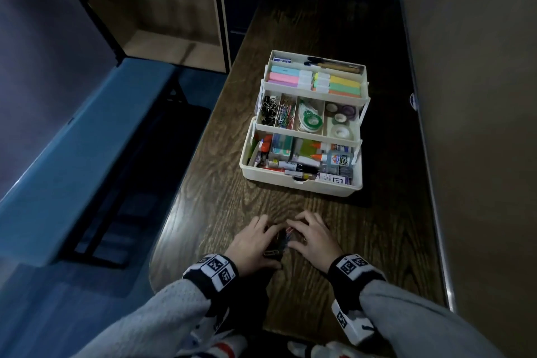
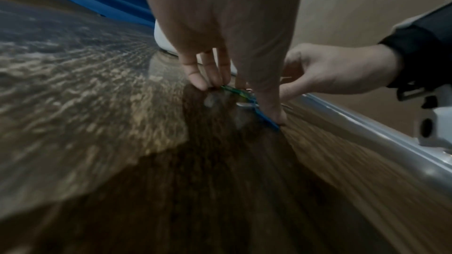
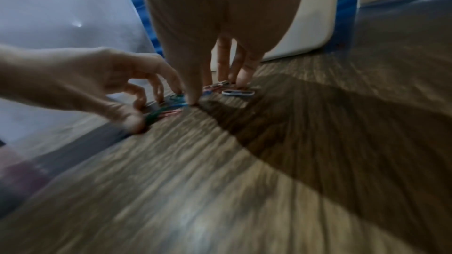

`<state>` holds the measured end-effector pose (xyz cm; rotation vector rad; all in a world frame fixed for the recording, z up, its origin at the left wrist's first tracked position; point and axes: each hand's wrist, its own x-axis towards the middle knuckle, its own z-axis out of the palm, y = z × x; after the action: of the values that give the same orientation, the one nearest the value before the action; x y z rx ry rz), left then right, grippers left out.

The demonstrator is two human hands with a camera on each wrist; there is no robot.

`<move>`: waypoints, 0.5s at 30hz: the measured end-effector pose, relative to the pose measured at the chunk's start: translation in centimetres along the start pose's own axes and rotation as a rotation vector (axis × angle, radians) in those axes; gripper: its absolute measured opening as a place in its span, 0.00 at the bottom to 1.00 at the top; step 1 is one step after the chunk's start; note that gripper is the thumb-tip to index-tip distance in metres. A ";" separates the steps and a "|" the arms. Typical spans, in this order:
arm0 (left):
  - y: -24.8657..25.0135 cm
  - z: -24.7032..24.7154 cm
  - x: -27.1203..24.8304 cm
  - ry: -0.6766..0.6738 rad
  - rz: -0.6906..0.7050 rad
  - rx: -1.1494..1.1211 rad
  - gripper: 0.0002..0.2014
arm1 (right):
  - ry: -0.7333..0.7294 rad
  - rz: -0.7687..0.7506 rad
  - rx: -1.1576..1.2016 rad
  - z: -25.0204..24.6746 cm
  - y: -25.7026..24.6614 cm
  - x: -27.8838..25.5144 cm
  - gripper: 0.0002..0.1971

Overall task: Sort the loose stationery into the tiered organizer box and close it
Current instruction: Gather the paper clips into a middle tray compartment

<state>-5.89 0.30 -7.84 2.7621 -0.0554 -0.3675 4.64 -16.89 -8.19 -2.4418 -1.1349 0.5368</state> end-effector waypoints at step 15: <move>-2.6 -0.8 -1.4 -0.029 -0.039 -0.186 0.43 | 0.067 0.412 0.172 -3.1 2.7 -4.0 0.18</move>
<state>-7.07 3.09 -7.72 2.5779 0.0248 -0.4021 5.47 -22.24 -6.24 -2.5238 -0.5304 0.6361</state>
